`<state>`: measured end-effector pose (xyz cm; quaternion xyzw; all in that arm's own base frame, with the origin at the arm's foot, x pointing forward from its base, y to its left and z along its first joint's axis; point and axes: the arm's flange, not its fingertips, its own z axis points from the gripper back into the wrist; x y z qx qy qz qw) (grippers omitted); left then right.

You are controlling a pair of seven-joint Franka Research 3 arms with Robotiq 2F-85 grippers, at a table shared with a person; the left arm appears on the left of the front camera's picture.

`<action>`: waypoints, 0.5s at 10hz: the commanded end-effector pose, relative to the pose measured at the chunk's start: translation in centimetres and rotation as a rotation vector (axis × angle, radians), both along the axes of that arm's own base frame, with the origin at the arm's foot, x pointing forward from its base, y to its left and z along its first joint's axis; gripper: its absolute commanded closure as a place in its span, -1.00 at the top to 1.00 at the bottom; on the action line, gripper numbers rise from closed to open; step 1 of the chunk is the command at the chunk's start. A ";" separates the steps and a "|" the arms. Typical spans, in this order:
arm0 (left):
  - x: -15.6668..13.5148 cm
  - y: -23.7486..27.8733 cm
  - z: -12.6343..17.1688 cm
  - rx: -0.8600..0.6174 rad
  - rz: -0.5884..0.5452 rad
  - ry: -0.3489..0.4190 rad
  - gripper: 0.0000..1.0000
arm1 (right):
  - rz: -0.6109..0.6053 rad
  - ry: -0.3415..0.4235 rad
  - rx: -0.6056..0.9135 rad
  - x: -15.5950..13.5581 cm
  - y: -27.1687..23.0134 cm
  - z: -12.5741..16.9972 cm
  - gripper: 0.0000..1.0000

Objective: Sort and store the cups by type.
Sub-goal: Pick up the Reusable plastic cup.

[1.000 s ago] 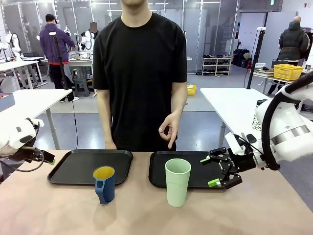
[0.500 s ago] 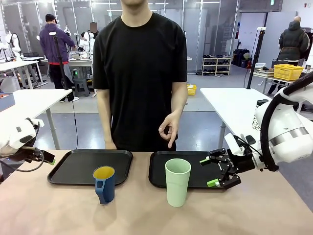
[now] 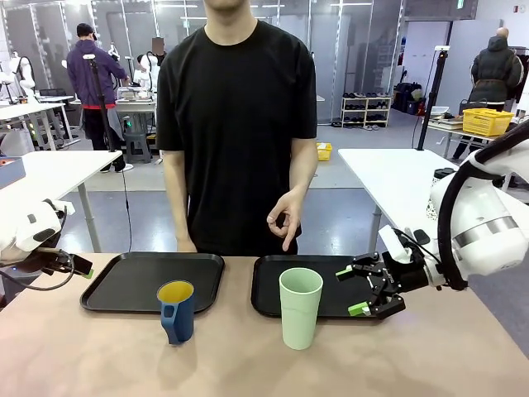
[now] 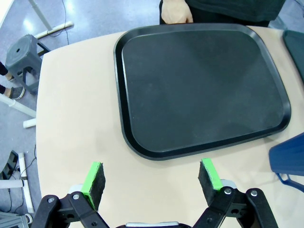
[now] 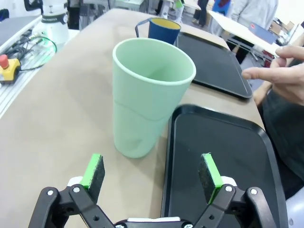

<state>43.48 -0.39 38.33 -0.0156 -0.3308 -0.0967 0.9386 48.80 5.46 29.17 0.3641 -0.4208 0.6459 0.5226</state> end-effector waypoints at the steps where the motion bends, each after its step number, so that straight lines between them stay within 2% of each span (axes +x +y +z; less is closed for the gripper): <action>1: 0.0 -0.1 0.0 0.001 -0.002 0.000 1.00 | 0.082 0.053 0.052 2.3 0.2 -0.7 1.00; 3: 0.0 -0.1 0.0 0.001 -0.002 0.000 1.00 | 0.172 0.041 0.054 3.5 0.8 -1.4 1.00; 5: 0.0 -0.1 0.0 0.001 -0.002 0.000 1.00 | 0.196 0.064 0.061 4.0 1.6 -2.1 1.00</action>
